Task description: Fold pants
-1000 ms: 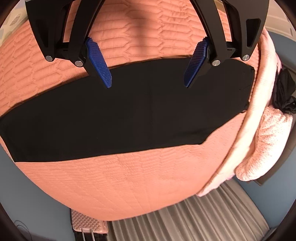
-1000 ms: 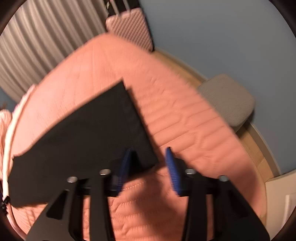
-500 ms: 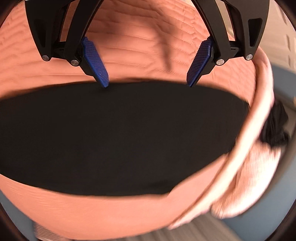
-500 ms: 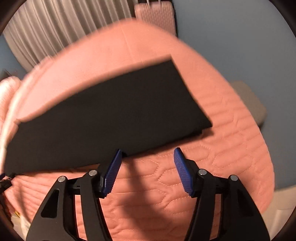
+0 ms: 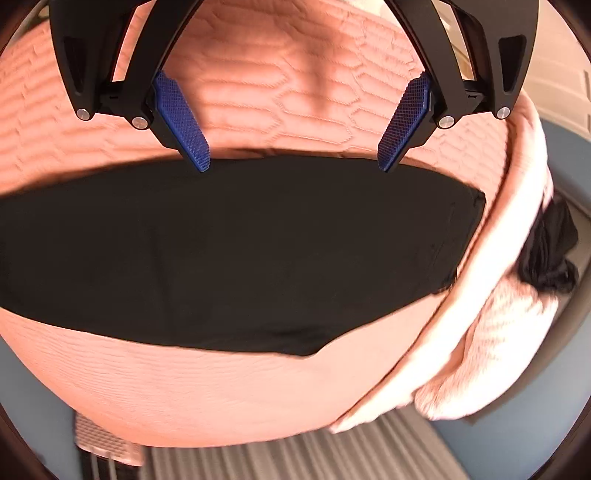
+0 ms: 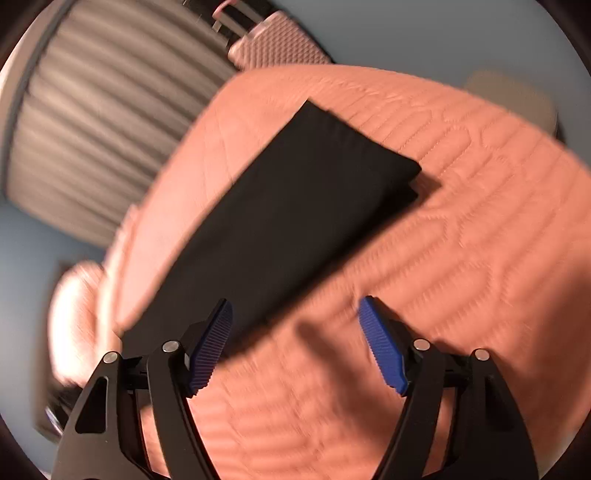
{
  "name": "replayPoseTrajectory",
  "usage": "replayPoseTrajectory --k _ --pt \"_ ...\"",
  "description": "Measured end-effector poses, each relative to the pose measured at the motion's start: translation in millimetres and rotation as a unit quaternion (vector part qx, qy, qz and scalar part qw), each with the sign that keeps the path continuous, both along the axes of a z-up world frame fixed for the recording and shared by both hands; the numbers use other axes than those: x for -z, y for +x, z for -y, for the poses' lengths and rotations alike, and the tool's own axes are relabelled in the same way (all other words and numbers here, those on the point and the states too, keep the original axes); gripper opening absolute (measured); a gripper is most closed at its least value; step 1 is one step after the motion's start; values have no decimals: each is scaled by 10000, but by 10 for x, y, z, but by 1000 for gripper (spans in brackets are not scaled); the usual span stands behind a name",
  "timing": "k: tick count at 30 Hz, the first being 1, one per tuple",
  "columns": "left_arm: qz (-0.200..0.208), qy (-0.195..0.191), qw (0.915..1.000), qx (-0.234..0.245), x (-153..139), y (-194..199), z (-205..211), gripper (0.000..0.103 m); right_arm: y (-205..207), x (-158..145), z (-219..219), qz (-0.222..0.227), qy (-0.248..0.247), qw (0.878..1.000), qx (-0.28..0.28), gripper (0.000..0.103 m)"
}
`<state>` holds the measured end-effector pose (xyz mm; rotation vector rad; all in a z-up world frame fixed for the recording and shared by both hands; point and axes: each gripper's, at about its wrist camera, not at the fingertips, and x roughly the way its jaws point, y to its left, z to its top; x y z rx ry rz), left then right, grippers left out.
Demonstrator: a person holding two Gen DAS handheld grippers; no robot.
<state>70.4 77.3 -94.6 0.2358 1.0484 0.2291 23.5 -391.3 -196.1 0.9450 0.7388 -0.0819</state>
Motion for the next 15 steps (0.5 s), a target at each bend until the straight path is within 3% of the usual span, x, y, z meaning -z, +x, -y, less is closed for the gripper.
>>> replayPoseTrajectory --k 9,11,12,13,15 --pt "-133 -256 9986 441 -101 -81 562 92 266 73 362 902 427 9944 350 69" --pt "-110 -219 9983 528 -127 -94 653 92 387 49 324 705 253 9966 344 47" --pt "-97 -193 9983 539 -130 -100 671 92 419 70 300 555 186 9976 376 24" --pt "-79 -194 9982 557 -144 -101 689 92 496 135 334 436 271 9979 402 11" --pt "-47 -164 9983 562 -168 -106 695 92 481 27 311 369 137 9985 378 9"
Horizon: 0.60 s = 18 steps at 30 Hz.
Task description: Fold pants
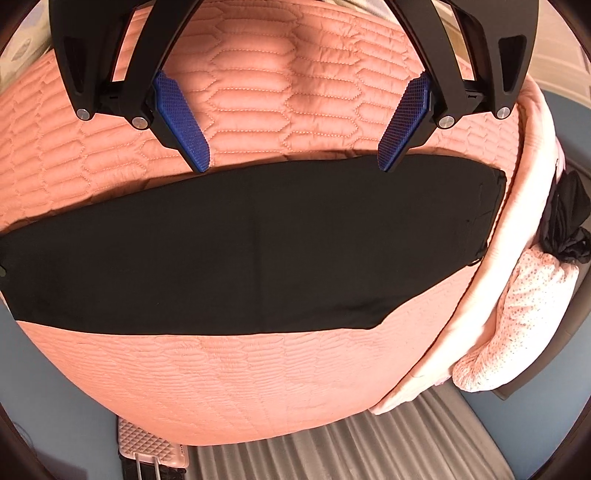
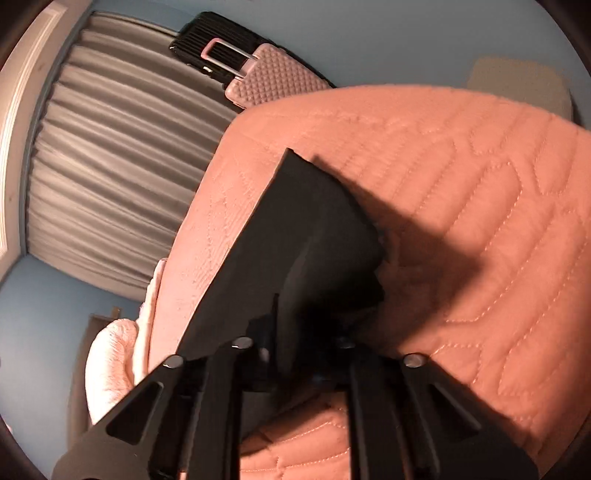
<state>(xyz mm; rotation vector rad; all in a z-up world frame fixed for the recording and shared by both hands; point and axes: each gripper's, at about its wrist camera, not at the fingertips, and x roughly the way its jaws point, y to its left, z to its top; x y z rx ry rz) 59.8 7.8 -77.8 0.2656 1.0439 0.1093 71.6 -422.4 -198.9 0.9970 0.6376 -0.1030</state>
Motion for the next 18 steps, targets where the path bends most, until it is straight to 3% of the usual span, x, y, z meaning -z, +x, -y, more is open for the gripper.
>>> replayPoseTrajectory --k 2,5,7,9,12,13,15,16,18 --pt "68 28 10000 -2 -27 -19 -70 92 97 -328 -208 -55 -791 9966 -227 7" --pt "92 -102 9999 -102 -43 -72 -199 92 362 -926 -790 104 -1967 9747 -1055 7" --pt "90 -193 9995 -241 -39 -90 -360 92 583 -1270 -1468 253 -2837 9396 -1899 7" --pt "102 -283 9988 -391 -38 -123 -536 92 775 -1376 -2206 334 -3371 9002 -2738 8" --pt "136 -428 9964 -722 -42 -196 -883 92 959 -1133 -3258 323 -3630 8503 -3798 7" --pt "158 -456 9950 -876 -40 -228 -1027 92 1012 -1012 -3432 249 -3643 8417 -3978 7" --pt "133 -526 9918 -1156 -20 -282 -1316 92 1166 -469 -3981 -283 -3527 8166 -4560 7" --pt "124 -539 9907 -1246 -8 -298 -1418 92 1237 -219 -4130 -528 -3454 8095 -4718 7" --pt "102 -520 9884 -1425 8 -344 -1645 92 1153 -207 -4230 -287 -3682 8151 -4463 8"
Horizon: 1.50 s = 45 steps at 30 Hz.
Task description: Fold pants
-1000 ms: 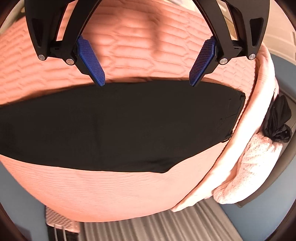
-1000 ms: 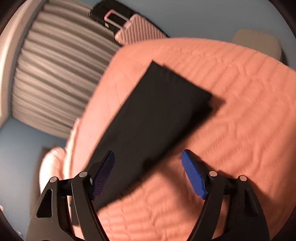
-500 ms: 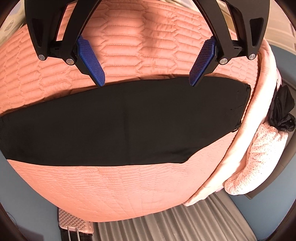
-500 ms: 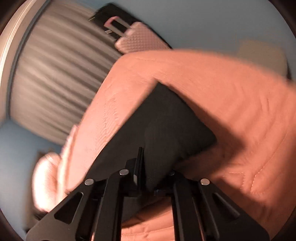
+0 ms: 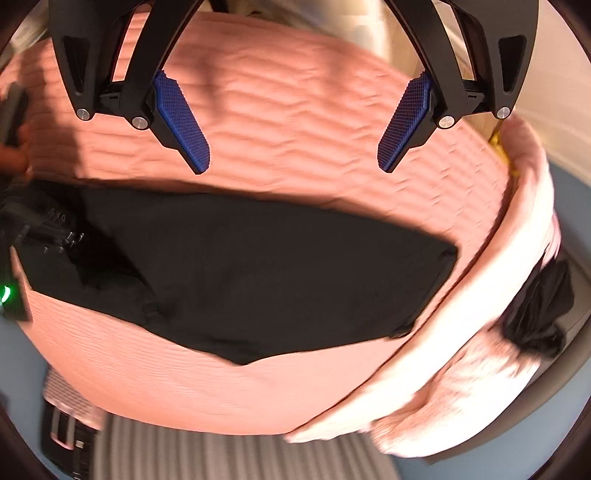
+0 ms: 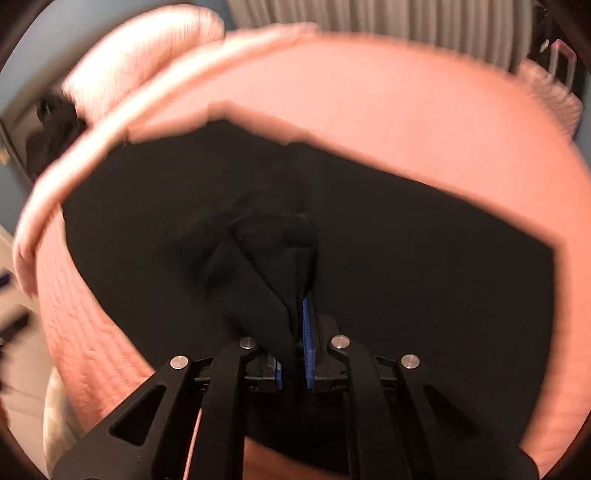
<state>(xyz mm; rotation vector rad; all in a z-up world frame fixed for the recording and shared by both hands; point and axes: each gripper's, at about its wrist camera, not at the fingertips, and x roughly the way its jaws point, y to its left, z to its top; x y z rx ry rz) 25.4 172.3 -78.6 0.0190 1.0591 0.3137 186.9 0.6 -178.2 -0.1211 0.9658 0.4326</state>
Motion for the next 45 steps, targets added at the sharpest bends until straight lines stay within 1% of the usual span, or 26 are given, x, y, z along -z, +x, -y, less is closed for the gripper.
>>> replayPoseTrajectory --k 3,6,8,9,10,11,12,14,16,17,18,21,24,25,27,28,29,33,34,35,36,37,38,40,42,45 --pt "84 64 9997 -232 14 -79 -315 92 56 -136 52 -253 239 9990 265 8" --pt "94 11 9994 -324 90 -65 -509 92 -28 -375 22 78 128 9994 315 8" --pt "111 25 9995 -308 121 -19 -571 92 -42 -455 -87 89 171 9997 116 12" --pt "138 6 9994 -319 124 13 -586 92 -7 -349 -177 -90 5 9999 -144 17" --pt "159 -49 9993 -325 124 43 -606 92 27 -204 -242 -292 -257 9986 -348 33" --pt "197 -109 9992 -332 123 55 -619 92 -9 -125 -339 -266 -566 9969 -476 41" --pt "254 -201 9989 -346 124 87 -653 92 -151 -184 -391 157 -829 9948 -566 41" --pt "330 -406 9974 -501 155 157 -801 92 -302 -318 -369 273 -694 9952 -636 66" --pt "459 -763 9929 -794 221 234 -1077 92 -505 -560 -234 477 -429 9965 -532 80" --pt "562 -1067 9876 -1005 278 280 -1285 92 -613 -662 -166 577 -398 9963 -496 87" --pt "629 -1276 9832 -1141 322 311 -1422 92 -718 -762 -86 637 -379 9960 -497 90" --pt "951 -2037 9616 -1575 474 440 -1924 91 -936 -859 192 665 -350 9960 -487 92" --pt "1347 -2399 9420 -1920 571 578 -2305 91 -1191 -980 425 588 -280 9975 -269 92" --pt "1387 -2574 9346 -2026 630 642 -2418 91 -1139 -957 385 542 -257 9980 -206 92" --pt "1492 -3087 9149 -2131 775 748 -2574 93 -1161 -932 445 410 -179 9990 7 92" --pt "1564 -3163 9102 -2168 778 783 -2589 98 -1079 -885 413 340 -152 9993 59 92" --pt "1672 -3155 9078 -2199 766 818 -2567 97 -1045 -873 411 275 -142 9994 125 92" --pt "1707 -2865 9148 -2276 739 971 -2466 97 -1046 -822 480 233 -130 9991 332 92" --pt "1734 -2786 9174 -2252 730 988 -2436 91 -1011 -812 456 243 -107 9989 378 92" --pt "1693 -2613 9231 -2258 719 987 -2421 83 -1014 -823 494 229 -41 9988 425 92" --pt "1600 -2367 9310 -2272 707 1003 -2392 62 -1015 -830 532 234 -17 9985 500 92" --pt "1536 -2099 9402 -2199 674 1004 -2336 36 -1022 -840 562 249 -12 9981 564 92" --pt "1533 -1986 9455 -2074 619 1008 -2298 24 -1025 -846 607 240 31 9979 607 92" --pt "1614 -1804 9507 -1939 464 1018 -2234 15 -1037 -865 706 272 132 9968 735 92" --pt "1839 -1542 9568 -1642 180 1049 -2067 14 -1053 -883 813 294 225 9958 835 92" --pt "2246 -1097 9644 -864 -402 1095 -1493 11 -1090 -902 1041 368 349 9928 1082 92"
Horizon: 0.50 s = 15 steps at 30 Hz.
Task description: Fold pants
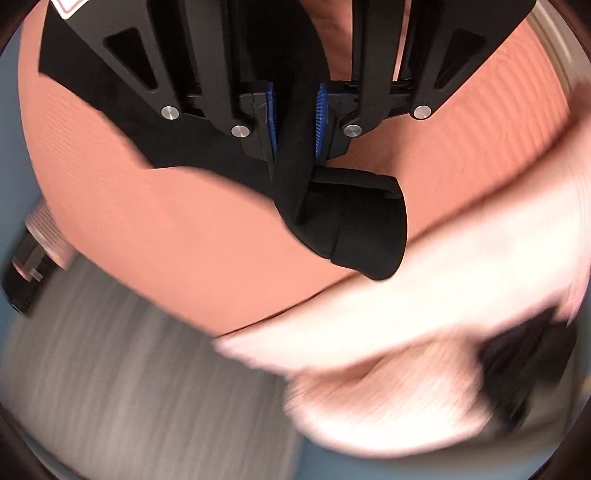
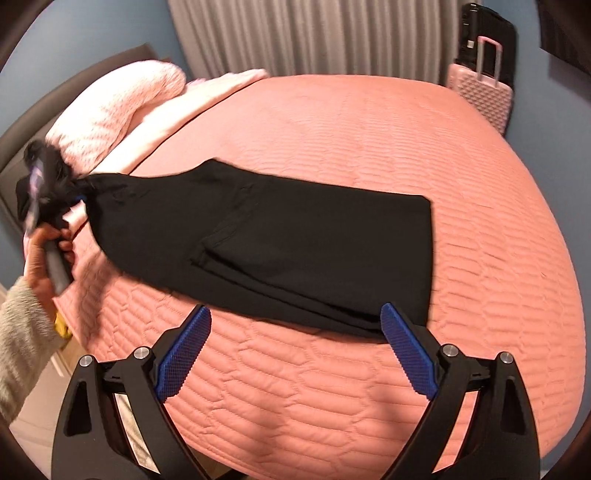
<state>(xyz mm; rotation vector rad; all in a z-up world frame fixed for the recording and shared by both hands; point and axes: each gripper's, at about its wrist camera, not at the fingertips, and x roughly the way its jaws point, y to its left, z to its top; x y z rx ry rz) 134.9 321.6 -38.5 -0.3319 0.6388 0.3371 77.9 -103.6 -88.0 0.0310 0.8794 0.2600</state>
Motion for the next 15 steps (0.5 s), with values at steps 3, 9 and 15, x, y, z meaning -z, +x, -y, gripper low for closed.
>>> replayPoseTrajectory --k 3,9,15 --pt "343 620 9926 982 -481 3 924 10 -51 -10 203 29 128 9997 215 92" --pt "-252 1344 9443 2992 -228 -138 3059 17 -220 82 857 -14 408 9957 828 92" --pt "-1355 1688 9037 3695 705 -367 4134 23 -417 266 1519 -242 606 9853 1577 92"
